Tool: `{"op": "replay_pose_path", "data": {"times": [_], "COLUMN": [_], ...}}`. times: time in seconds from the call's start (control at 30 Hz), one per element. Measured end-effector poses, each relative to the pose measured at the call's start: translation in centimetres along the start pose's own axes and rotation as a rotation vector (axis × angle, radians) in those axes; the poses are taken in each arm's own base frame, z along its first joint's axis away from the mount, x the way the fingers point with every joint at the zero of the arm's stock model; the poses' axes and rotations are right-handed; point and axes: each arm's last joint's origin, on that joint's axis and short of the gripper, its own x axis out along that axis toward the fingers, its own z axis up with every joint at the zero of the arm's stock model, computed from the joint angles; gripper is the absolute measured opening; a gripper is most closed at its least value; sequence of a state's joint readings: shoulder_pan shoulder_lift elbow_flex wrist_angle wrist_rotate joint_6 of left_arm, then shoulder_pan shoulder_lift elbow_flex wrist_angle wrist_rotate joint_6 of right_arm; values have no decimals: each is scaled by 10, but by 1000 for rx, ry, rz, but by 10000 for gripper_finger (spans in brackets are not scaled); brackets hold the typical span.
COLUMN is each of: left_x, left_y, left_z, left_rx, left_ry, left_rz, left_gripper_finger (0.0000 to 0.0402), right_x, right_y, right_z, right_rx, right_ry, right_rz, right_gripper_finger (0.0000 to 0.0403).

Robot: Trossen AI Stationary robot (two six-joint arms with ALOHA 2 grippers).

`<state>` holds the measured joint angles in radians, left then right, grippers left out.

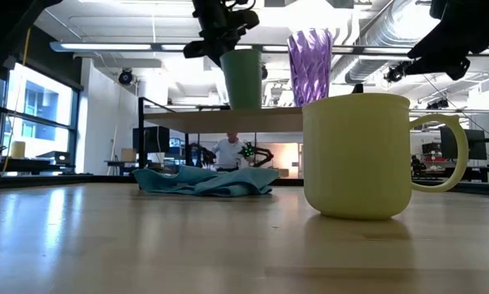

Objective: Stack small to large cups/mugs on shelf
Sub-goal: Put the green cup on the shelf

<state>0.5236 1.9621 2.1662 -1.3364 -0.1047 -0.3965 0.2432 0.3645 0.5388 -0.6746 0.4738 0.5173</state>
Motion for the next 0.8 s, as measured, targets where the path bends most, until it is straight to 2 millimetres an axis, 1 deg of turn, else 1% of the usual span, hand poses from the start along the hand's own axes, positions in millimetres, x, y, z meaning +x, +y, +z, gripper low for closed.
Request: {"op": "replay_pose_path", "data": {"times": [0.33,0.6,0.8], "left_x": [0,0,0], "left_y": [0,-2,-2], "left_z": [2,5,5], "left_rx": [-2,-2,10], "left_ry": [-17,-55,-55], "left_rz": [-1,-30,-29], "left_gripper_finger": [47,74,80], "right_x": [-8,-8,-8], "right_y": [1,1,1], "right_z": [10,10,9], "right_rx": [-8,-8,-13], "right_ry": [-35,-32,-24], "right_rz": [15,22,18], "right_gripper_finger": [197,197,197]}}
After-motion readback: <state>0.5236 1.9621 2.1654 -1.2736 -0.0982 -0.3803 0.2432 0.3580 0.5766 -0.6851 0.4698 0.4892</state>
